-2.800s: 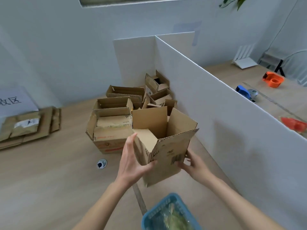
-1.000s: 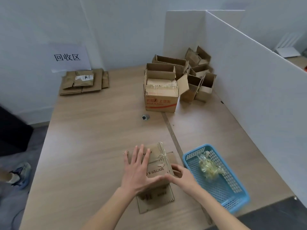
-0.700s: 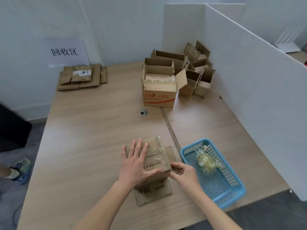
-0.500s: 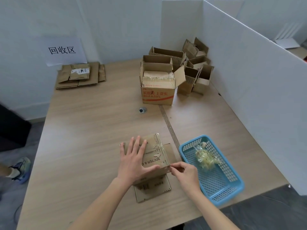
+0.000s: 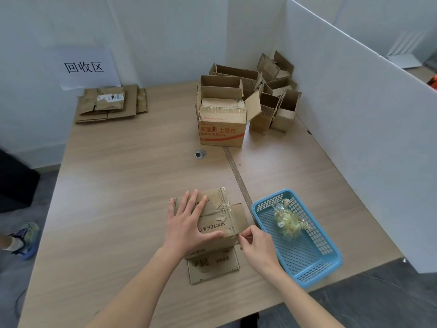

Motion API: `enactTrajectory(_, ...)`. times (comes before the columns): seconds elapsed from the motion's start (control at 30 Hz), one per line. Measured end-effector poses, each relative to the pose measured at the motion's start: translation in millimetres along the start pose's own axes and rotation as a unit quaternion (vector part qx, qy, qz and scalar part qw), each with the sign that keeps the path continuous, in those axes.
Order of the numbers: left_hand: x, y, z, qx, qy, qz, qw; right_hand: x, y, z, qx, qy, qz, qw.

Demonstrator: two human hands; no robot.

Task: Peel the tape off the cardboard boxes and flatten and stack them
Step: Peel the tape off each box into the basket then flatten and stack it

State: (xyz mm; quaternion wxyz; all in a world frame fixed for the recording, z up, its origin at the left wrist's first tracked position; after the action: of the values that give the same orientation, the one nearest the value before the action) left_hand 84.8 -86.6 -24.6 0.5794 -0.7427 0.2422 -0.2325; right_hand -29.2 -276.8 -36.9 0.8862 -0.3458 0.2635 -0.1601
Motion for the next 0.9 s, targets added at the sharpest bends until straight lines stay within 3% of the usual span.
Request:
enactTrajectory(0.17,1.0,0.9,0.6,-0.003,-0.002,0.011,1.000,-3.1,0.7,5.3,-0.034,0.003,-0.013,0.999)
enactTrajectory(0.3,0.7,0.5,0.0,0.004,0.002,0.027,1.000,-2.0,-2.1,7.8,-0.037,0.064,0.077,0.994)
enactTrajectory(0.47,1.7,1.5,-4.1,0.007,0.031,0.045,0.998,11.2,-55.3,33.0,0.004,0.058,0.142,0.988)
enactTrajectory(0.57,5.5,3.0,-15.7,-0.007,0.089,0.047,0.995,36.7,-85.9,63.9,-0.017,-0.009,0.043,0.999)
enactTrajectory(0.73,6.2,1.1,-17.0,-0.014,0.095,0.036,0.995,49.7,-56.4,88.1,0.027,-0.080,-0.063,0.994)
enactTrajectory(0.8,6.4,1.1,-15.6,-0.020,0.092,0.038,0.995,47.9,-46.7,80.5,0.035,-0.122,-0.055,0.990)
enactTrajectory(0.9,6.5,1.0,-14.6,-0.018,0.092,0.043,0.995,34.0,-28.7,61.8,-0.015,-0.208,0.033,0.977)
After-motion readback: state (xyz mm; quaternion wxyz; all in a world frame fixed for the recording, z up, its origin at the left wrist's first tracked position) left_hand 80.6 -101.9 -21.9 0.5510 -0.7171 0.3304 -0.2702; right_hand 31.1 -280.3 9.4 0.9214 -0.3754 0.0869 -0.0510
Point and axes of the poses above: each hand's wrist, its own x-axis towards the middle knuckle, its own y-axis out of the palm, z = x × y, the point moved 8 cm from there along x, towards the middle knuckle, and after that the axes turned 10 degrees about y, right-handed, at the moved point
